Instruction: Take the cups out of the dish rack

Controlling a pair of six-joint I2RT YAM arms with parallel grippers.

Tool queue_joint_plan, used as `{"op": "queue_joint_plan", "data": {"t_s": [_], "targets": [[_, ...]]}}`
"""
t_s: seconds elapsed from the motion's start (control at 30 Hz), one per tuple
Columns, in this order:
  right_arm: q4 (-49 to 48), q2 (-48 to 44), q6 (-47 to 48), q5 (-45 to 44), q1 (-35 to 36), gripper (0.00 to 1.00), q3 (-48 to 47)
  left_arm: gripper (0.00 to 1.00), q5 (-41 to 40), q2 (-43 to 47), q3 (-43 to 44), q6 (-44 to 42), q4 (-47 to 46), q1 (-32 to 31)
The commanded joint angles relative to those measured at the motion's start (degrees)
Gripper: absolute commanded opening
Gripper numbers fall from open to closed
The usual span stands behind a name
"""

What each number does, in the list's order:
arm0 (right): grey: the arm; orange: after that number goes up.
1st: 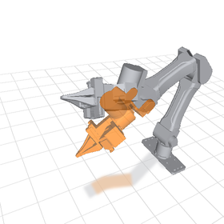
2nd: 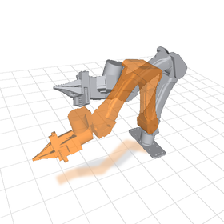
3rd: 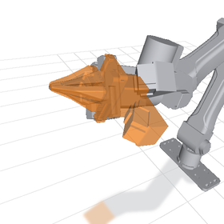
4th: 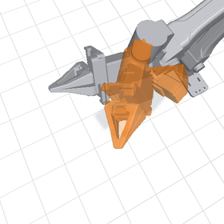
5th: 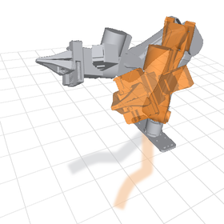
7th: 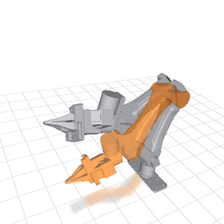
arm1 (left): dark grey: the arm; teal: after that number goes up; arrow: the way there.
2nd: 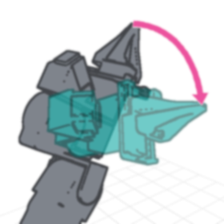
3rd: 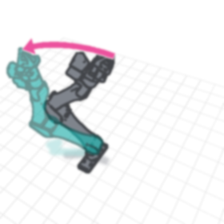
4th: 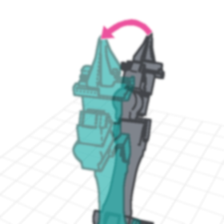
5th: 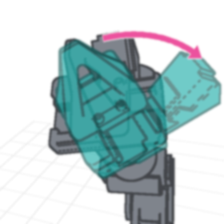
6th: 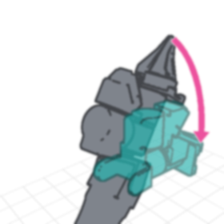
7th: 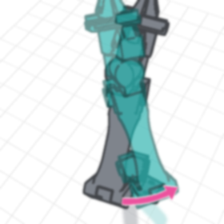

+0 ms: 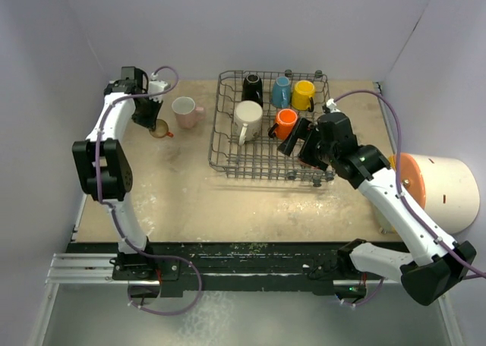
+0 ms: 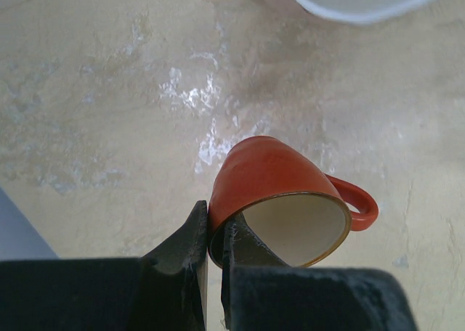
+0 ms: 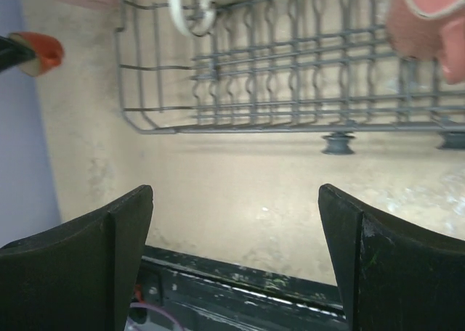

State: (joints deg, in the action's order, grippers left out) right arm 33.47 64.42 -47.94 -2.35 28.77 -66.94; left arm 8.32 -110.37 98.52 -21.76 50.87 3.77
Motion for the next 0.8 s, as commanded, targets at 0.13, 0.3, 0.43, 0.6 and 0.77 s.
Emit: {"op": "queue_joint_plan", "data": {"t_s": [0.13, 0.3, 0.43, 0.6, 0.77], "targets": [[8.5, -1.3, 3.98, -9.59, -1.4, 0.99, -2.04, 0.0, -4.62, -14.76, 17.56, 7.36, 7.04, 0.01], [10.06, -0.37, 4.09, -13.41, -2.12, 1.0, -1.78, 0.0, -5.93, -19.8, 22.83, 8.23, 8.0, 0.01], [10.52, 1.0, 4.47, -15.65, -2.47, 1.0, -1.7, 0.0, -6.33, -24.48, 28.36, 9.0, 9.72, 0.08], [10.67, 3.5, 5.17, -17.25, -2.8, 1.0, -2.72, 0.02, -6.12, -26.64, 29.9, 10.37, 7.54, 0.69], [9.38, 6.21, 5.77, -17.48, -3.14, 1.0, -2.6, 0.18, -5.25, -27.32, 30.8, 10.54, 5.79, 0.88]]}}
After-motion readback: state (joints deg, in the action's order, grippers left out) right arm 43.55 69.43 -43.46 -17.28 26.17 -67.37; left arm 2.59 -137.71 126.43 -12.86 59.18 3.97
